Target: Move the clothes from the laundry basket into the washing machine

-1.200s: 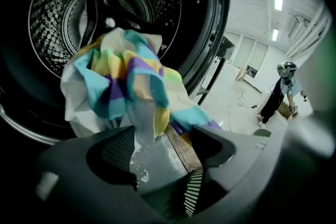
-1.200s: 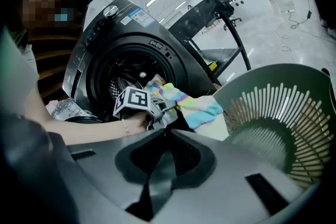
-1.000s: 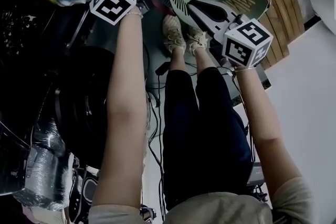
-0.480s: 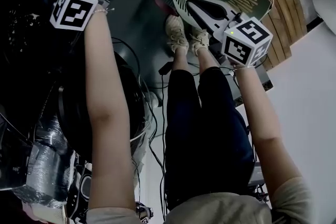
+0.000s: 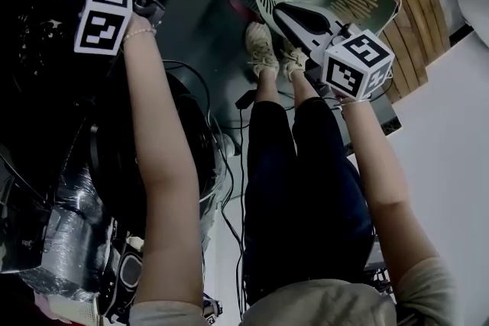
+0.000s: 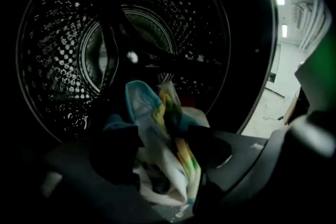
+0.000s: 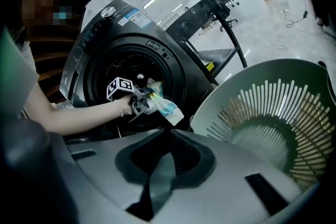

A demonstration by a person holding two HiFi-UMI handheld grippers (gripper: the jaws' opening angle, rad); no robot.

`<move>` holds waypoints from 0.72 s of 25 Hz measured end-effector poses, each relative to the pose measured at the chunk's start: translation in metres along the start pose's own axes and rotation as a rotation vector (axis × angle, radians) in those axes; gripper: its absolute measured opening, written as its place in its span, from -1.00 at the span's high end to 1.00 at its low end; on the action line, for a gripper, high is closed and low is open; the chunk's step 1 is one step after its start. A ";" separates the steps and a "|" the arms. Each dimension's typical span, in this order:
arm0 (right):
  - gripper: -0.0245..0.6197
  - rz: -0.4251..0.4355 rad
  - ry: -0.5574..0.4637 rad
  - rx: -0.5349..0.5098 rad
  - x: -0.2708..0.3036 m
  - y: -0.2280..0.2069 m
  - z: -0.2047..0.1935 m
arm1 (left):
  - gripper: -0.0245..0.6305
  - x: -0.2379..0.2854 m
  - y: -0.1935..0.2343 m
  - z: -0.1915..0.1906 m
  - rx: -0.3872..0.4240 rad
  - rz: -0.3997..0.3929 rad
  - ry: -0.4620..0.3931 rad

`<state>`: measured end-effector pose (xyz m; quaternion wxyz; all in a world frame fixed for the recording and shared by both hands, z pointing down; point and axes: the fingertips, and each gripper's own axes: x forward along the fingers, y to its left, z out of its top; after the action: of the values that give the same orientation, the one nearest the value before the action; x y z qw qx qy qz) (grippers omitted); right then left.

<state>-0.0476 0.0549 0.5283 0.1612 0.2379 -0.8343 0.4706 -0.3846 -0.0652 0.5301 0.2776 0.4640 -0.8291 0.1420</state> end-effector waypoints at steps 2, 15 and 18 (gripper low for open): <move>0.80 0.002 0.004 0.003 0.001 0.001 -0.002 | -0.01 -0.019 -0.009 -0.017 0.023 -0.038 0.008; 0.80 -0.042 0.014 -0.026 0.006 -0.009 0.009 | 0.31 0.008 -0.041 -0.083 0.318 -0.167 0.227; 0.80 -0.041 0.013 -0.023 0.012 -0.012 0.013 | 0.69 0.018 -0.041 -0.055 0.350 -0.220 0.137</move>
<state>-0.0515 0.0351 0.5361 0.1790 0.2503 -0.8334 0.4592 -0.3394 -0.0716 0.5842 0.2623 0.5821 -0.7154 0.2838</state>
